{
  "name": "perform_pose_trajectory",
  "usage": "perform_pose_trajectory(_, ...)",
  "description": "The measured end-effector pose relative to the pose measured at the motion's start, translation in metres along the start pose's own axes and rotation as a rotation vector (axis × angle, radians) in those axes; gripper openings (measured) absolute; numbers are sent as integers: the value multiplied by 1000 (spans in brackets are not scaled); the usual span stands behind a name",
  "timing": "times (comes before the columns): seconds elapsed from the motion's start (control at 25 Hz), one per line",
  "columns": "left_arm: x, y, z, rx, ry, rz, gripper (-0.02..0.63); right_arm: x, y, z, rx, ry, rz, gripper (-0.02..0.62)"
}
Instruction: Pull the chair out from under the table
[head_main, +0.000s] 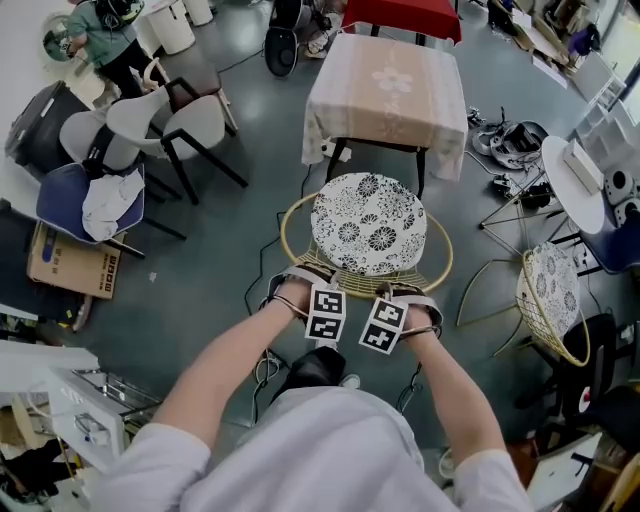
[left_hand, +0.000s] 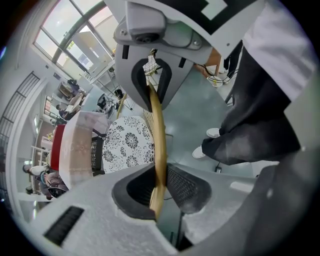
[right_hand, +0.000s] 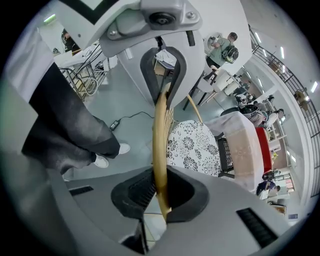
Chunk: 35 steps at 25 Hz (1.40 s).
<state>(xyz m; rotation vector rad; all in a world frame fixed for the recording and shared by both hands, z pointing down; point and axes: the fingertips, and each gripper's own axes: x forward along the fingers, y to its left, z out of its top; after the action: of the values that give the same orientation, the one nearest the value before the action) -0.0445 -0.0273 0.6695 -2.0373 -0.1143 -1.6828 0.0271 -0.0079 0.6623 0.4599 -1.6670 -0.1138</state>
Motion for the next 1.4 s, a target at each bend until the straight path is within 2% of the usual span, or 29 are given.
perform_pose_trajectory(0.72, -13, -50, 13, -7, 27, -5, 63, -18, 51, -1, -36, -20, 14, 28)
perform_pose_trajectory(1.08, -16, -59, 14, -12, 40, -5, 63, -21, 60, 0, -48, -38, 14, 28)
perform_pose_trajectory(1.4, -20, -59, 14, -71, 9, -2, 65, -24, 58, 3, 21, -79, 16, 39)
